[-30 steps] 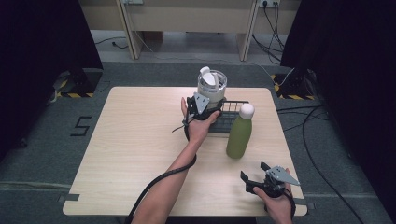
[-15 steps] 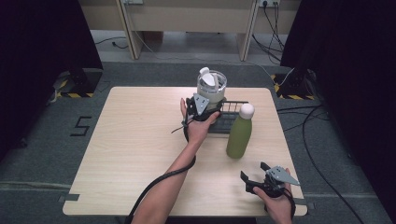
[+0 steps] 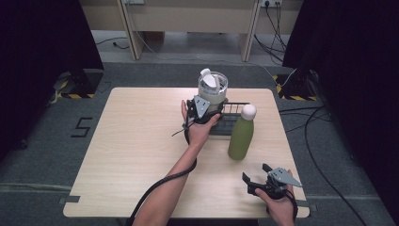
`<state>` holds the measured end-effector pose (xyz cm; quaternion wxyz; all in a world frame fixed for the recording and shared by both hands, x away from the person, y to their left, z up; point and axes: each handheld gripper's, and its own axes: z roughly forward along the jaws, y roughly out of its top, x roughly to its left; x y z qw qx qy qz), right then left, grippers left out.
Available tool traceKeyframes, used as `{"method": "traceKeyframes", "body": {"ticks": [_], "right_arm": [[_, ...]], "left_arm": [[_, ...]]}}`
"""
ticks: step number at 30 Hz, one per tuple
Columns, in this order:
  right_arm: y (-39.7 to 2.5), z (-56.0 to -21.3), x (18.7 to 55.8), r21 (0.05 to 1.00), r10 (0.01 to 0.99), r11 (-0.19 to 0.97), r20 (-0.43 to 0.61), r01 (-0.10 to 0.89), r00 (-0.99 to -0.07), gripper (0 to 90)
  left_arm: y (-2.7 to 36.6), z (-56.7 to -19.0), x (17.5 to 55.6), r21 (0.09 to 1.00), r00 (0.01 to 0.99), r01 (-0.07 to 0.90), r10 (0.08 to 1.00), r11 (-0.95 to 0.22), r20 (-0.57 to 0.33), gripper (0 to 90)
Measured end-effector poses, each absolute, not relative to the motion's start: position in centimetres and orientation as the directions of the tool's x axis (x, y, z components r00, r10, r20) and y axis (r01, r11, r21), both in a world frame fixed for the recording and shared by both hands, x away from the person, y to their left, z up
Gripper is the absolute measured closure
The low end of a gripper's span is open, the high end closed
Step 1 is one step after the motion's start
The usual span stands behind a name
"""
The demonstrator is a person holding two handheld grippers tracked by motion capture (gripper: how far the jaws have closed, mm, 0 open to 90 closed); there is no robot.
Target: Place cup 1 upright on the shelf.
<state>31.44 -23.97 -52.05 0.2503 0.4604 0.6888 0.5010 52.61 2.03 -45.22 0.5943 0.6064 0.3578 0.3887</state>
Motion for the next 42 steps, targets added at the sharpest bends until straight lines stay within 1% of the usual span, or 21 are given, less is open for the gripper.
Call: {"method": "traceKeyframes", "body": {"ticks": [14,31,42], "right_arm": [[-24.0,-52.0,31.5,0.92,0.885,0.077,0.115,0.384,-0.452,6.7],[-23.9,-52.1,31.4,0.919,0.883,0.074,0.12,0.388,-0.453,6.8],[-23.9,-52.0,31.5,0.919,0.884,0.077,0.117,0.387,-0.453,6.7]], "left_arm": [[2.2,-45.8,52.2,0.998,0.444,-0.056,0.895,-0.021,0.044,7.7],[2.9,-45.4,51.2,0.995,0.443,-0.081,0.893,-0.053,0.083,7.7],[3.8,-45.3,49.9,0.994,0.461,-0.081,0.881,-0.075,0.104,13.2]]}}
